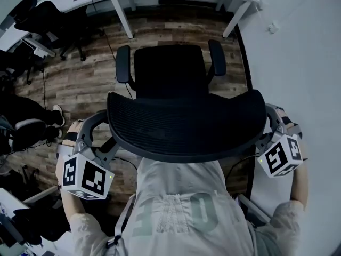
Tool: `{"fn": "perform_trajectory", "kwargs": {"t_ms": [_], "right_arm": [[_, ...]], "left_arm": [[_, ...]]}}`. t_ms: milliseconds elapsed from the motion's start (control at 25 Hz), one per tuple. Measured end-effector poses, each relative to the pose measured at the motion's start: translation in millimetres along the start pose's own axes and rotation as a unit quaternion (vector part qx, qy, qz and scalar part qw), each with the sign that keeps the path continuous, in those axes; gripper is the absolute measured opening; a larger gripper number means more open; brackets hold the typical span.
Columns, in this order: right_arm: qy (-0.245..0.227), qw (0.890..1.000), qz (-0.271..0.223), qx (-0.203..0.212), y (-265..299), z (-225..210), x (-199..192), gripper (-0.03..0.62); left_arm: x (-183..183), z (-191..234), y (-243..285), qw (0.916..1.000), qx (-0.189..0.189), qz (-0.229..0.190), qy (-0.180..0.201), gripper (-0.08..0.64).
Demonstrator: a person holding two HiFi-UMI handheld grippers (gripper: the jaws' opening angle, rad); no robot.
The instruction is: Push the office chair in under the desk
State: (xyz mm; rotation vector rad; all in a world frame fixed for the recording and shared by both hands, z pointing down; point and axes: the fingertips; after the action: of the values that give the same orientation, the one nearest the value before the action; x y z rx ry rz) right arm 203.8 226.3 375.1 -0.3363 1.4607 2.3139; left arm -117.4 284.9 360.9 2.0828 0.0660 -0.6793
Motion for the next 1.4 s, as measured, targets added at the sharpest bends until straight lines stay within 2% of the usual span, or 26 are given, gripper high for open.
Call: {"fn": "perform_trajectory", "kwargs": {"t_ms": [160, 280, 360, 440, 480, 520, 680, 1000, 1400], "right_arm": [[-0.022, 1.0, 0.015, 0.006, 17, -1, -5, 0.241], [-0.035, 0.999, 0.027, 0.019, 34, 2, -16, 0.241], [-0.064, 0.997, 0.041, 0.013, 48, 0, -22, 0.234], [-0.11, 0.992, 0.067, 0.003, 57, 0, -29, 0.149], [-0.122, 0.99, 0.074, 0.001, 59, 1, -31, 0.129], [-0.126, 0.989, 0.077, 0.0, 60, 2, -31, 0.129], [-0.118, 0.99, 0.078, 0.006, 60, 2, -22, 0.127], [-0.112, 0.991, 0.069, -0.013, 73, -20, -14, 0.127], [-0.11, 0.991, 0.077, -0.022, 122, -88, -13, 0.123]], "left_arm": [[-8, 0, 21, 0.9968, 0.018, 0.053, 0.057, 0.247], [-7, 3, 25, 0.996, 0.02, 0.059, 0.064, 0.255], [-7, 3, 25, 0.9964, 0.017, 0.055, 0.063, 0.253], [-8, -3, 28, 0.9957, 0.002, 0.062, 0.069, 0.24], [-9, -6, 29, 0.9944, -0.007, 0.071, 0.078, 0.172], [-9, -8, 31, 0.9924, -0.014, 0.082, 0.09, 0.164], [-15, -8, 39, 0.9876, -0.026, 0.096, 0.121, 0.16], [-21, 16, 57, 0.9868, -0.041, 0.093, 0.126, 0.149], [-29, 107, 110, 0.9855, -0.042, 0.073, 0.147, 0.149]]}}
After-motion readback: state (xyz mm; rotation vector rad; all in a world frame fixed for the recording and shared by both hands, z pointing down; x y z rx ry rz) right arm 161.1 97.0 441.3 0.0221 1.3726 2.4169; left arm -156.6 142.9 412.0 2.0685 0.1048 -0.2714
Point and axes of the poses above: the fingertips, and each gripper's own axes: y forward along the fingers, z to its left, x out of its top, and after that the axes turned 1 degree about -y, right-handed
